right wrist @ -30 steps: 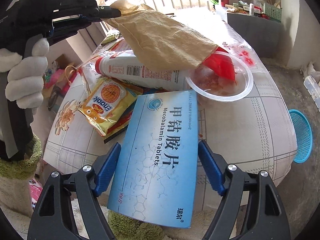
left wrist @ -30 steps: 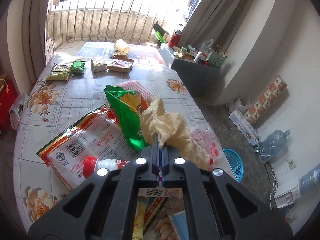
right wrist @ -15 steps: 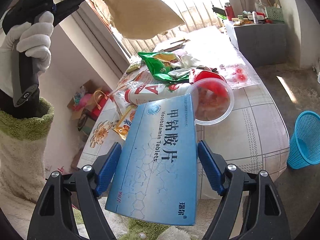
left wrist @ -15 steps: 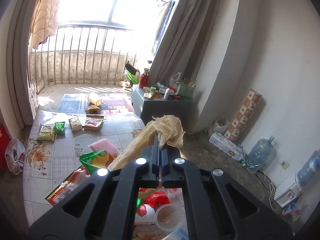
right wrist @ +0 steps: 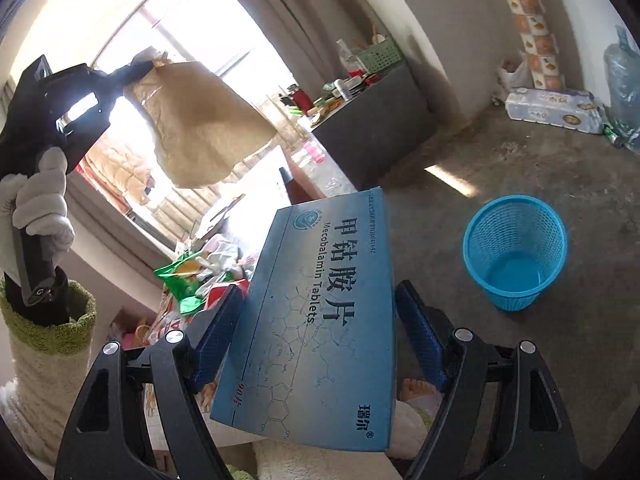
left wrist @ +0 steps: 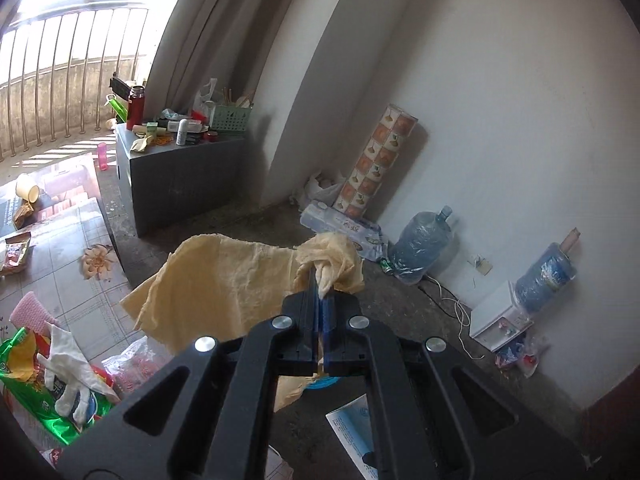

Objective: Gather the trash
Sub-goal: 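Carry the box and paper to the blue wastebasket and release both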

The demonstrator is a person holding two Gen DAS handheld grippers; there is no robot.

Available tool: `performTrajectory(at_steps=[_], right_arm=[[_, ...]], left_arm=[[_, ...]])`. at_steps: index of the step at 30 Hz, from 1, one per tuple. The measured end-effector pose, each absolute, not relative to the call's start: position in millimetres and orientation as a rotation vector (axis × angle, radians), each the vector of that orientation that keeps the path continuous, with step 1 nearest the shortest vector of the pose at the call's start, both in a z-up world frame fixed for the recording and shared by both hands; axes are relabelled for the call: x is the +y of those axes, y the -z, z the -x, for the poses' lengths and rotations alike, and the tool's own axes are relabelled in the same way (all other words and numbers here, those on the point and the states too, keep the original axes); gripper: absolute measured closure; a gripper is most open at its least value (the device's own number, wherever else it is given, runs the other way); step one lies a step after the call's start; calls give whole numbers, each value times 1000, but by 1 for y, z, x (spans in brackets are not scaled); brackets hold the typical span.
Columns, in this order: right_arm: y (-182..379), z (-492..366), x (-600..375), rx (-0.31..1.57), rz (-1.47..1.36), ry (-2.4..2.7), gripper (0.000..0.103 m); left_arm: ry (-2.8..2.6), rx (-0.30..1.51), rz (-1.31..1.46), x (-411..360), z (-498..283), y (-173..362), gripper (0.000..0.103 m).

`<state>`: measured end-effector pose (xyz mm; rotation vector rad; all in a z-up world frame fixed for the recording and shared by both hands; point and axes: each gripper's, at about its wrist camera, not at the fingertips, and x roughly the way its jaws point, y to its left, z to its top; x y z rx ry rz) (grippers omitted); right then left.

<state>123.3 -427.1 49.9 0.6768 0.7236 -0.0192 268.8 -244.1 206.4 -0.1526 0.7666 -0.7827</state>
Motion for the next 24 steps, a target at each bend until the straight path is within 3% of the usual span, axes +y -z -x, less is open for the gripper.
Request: performTrajectory(at_steps=[11, 21, 22, 24], right_arm=[[76, -173, -578, 801, -1082, 269, 27], [197, -229, -643, 840, -1353, 325, 27], [209, -232, -649, 824, -1391, 336, 27], [233, -240, -658, 804, -1451, 319, 26]], left_arm=[[863, 1168, 56, -438, -339, -29, 103], [767, 1392, 26, -503, -389, 105, 103], [756, 1399, 21, -507, -391, 114, 101], [723, 1418, -12, -521, -397, 132, 81]])
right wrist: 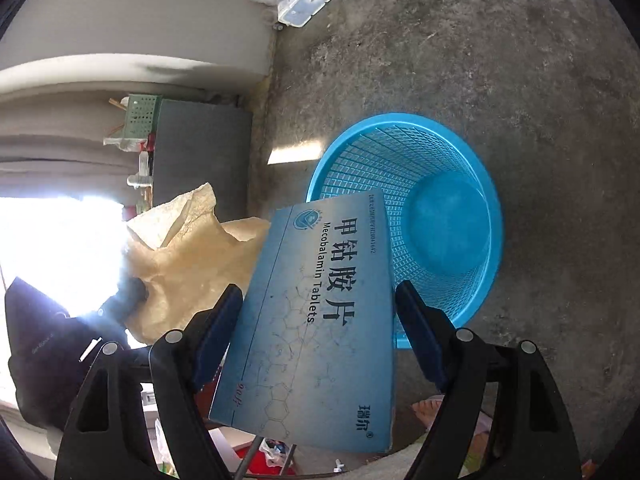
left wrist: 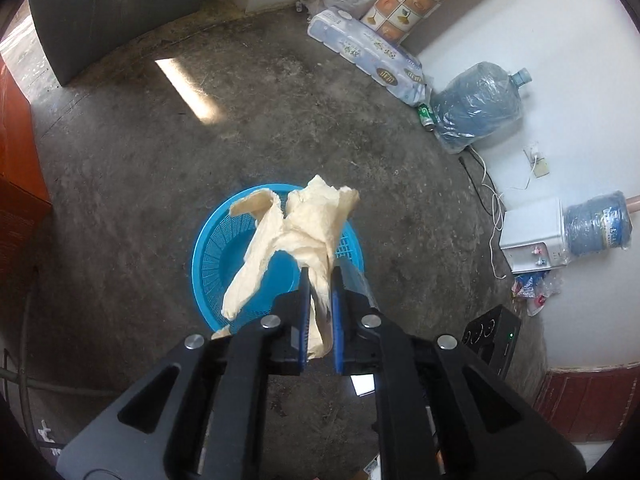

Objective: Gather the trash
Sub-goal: 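Carry the box and paper to the blue wastebasket and release both, then move both tools back to the table toward the clear bowl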

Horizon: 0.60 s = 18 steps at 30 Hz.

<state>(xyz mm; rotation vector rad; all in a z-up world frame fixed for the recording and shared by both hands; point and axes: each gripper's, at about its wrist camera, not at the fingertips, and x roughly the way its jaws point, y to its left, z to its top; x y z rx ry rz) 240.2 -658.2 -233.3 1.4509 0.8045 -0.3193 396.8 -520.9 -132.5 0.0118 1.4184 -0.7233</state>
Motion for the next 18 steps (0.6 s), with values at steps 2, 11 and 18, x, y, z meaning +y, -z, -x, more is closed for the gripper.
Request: performTrajectory(at_steps=[2, 11, 18], right_arm=[[251, -244, -660, 845, -1470, 376, 25], [260, -224, -659, 855, -1444, 441, 23], [210, -206, -651, 833, -1333, 408, 23]], left_arm=[[689, 1430, -38, -525, -398, 144, 66], [771, 1326, -8, -499, -392, 87, 58], [803, 1165, 15, -445, -369, -6, 58]])
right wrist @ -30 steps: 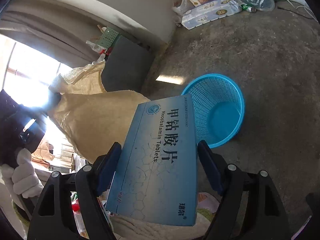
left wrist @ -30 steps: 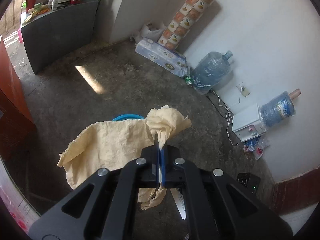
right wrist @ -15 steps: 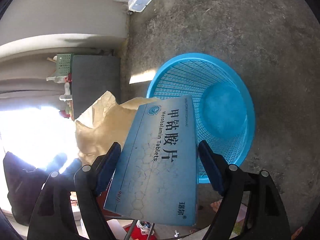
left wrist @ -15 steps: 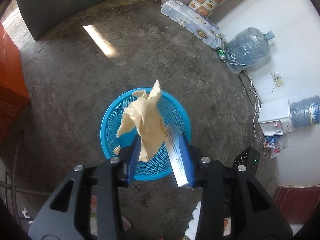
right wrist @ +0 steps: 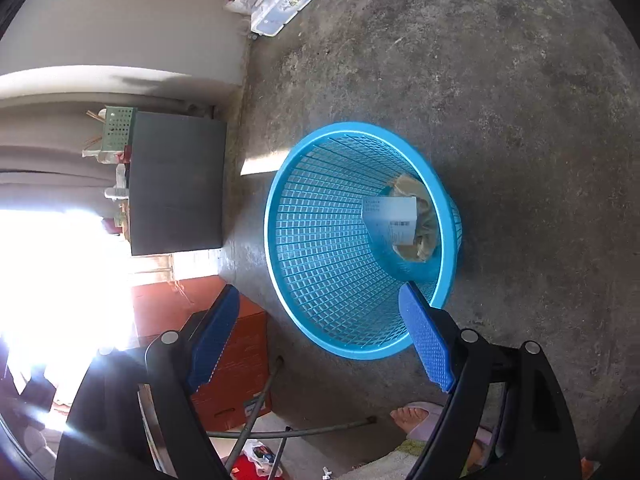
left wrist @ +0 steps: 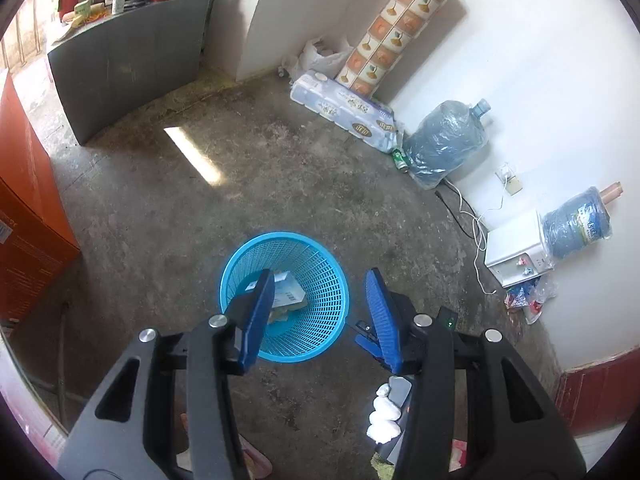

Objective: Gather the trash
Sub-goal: 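Move both tools back to the table toward the clear bowl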

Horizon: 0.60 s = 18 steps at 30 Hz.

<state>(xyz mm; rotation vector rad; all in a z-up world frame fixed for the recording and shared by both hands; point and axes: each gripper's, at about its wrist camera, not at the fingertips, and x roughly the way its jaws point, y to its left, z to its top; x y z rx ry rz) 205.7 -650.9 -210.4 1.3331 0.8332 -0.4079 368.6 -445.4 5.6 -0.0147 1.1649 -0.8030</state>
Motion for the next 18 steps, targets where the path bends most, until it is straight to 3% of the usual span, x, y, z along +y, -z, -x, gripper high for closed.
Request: performTrajectory(at_steps=[11, 18], right_arm=[[45, -193, -566, 743, -939, 123, 23], [-34, -204, -445, 816, -669, -167, 20]], left_arm=[[709, 851, 7, -229, -276, -160, 57], [526, 784, 20, -84, -191, -165, 48]])
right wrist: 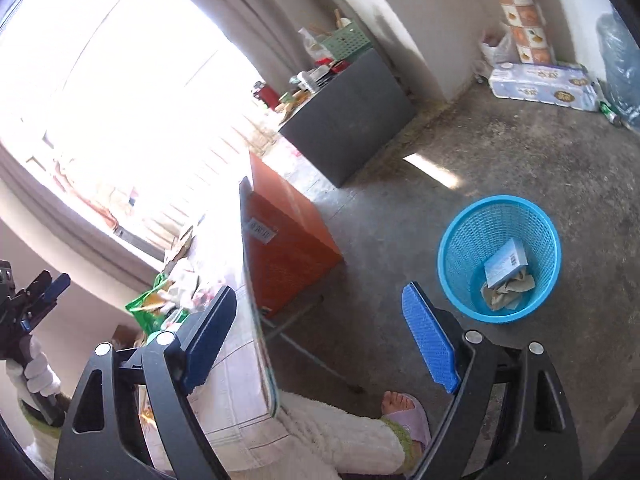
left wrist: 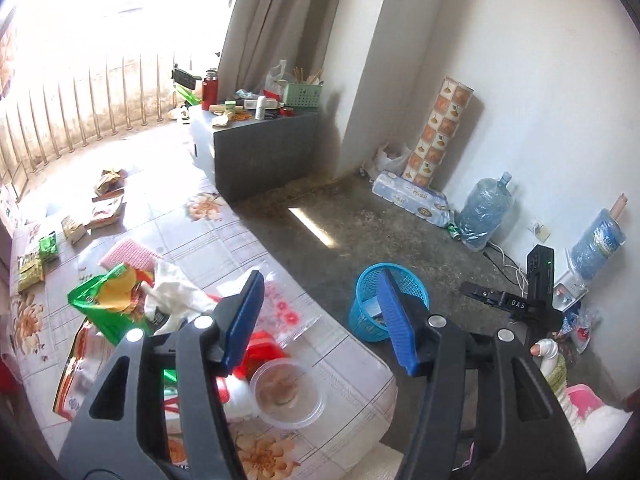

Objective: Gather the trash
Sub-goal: 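Move both tools back to the table toward the clear bowl, then grasp the clear bowl rim with the right tool while the left tool grasps the red lid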

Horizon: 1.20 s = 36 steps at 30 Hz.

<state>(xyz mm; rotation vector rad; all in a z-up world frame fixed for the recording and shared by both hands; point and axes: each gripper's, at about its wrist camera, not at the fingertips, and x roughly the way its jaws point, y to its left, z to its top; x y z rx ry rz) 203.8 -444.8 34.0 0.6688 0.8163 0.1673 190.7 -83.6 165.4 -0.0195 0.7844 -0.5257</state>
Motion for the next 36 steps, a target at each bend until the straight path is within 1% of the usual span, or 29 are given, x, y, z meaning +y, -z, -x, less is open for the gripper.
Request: performTrajectory(at_steps=[4, 7, 11, 16, 18, 20, 23, 25, 26, 28, 30, 33, 36], right_arm=[[-40, -215, -374, 902, -644, -329, 20], [-30, -227, -326, 979, -613, -387, 20], [-10, -241, -282, 1083, -572, -381, 20], [0, -254, -251, 1136, -539, -344, 29], [3, -257, -244, 1152, -534, -333, 32], [6, -260, -239, 1170, -529, -317, 38], [13, -263, -235, 1204, -545, -306, 54], [17, -263, -235, 1220, -554, -301, 69], [18, -263, -235, 1226, -559, -298, 73], [20, -261, -238, 1235, -571, -298, 85], [23, -259, -241, 1246, -578, -295, 92], [22, -255, -247, 1244, -579, -290, 94], [20, -249, -255, 1234, -569, -277, 95]], left_arm=[[410, 755, 61, -20, -145, -137, 47], [350, 758, 137, 17, -118, -113, 47], [289, 767, 229, 45, -94, -79, 47], [271, 753, 276, 60, -78, -50, 48], [300, 762, 287, 59, -79, -43, 51], [333, 771, 289, 56, -85, -38, 58], [370, 765, 295, 50, -96, -39, 64], [400, 765, 304, 46, -106, -45, 65], [413, 763, 302, 43, -112, -48, 65], [430, 761, 286, 36, -125, -54, 65], [450, 772, 267, 27, -138, -58, 65], [480, 809, 234, 9, -159, -57, 65], [486, 904, 202, -11, -184, -48, 65]])
